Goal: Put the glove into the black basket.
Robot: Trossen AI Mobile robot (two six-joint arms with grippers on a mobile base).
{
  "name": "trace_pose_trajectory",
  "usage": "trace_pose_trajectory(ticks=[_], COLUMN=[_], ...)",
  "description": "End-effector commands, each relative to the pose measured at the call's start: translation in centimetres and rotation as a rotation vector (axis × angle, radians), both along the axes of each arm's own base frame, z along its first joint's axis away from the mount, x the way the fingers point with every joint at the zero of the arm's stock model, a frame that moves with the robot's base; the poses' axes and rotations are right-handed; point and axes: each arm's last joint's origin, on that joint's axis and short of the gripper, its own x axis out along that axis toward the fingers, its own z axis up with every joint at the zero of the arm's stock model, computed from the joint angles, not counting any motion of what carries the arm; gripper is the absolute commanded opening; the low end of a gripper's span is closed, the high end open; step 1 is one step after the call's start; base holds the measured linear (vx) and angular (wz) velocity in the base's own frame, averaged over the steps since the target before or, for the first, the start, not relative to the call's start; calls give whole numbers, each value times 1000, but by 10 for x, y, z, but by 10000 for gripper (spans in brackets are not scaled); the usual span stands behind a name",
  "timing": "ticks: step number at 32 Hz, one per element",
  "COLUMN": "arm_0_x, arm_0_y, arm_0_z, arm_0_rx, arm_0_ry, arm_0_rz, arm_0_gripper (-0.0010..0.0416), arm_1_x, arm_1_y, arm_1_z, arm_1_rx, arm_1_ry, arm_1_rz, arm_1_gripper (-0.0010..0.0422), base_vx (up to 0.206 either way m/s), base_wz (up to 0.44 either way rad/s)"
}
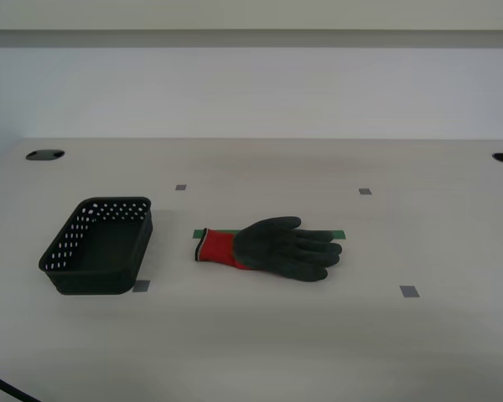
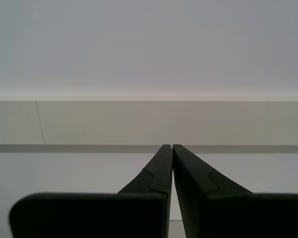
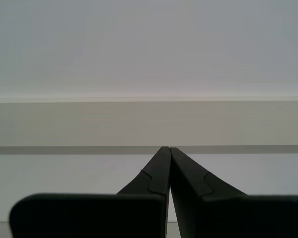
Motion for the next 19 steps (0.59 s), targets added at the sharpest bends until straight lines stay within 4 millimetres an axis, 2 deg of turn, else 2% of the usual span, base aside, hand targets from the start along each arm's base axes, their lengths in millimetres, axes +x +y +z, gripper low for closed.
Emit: trace_pose_trajectory(ticks=[1,19], arm_0_x=[0,0], arm_0_y=[0,0], arm_0_z=[1,1], arm_0_rx=[0,0], arm_0_ry=[-4,-4], arm_0_rz=[0,0], arm_0_gripper=[0,1], arm_1_x=[1,1], arm_1_y=[-1,-1], arm_1_z=[9,9], arm_1_rx=[5,5], arm_1_ry=[-26,-26], arm_1_rz=[-10,-12], arm_1_gripper=[0,0], base_vx=[0,0], base_wz=[0,0])
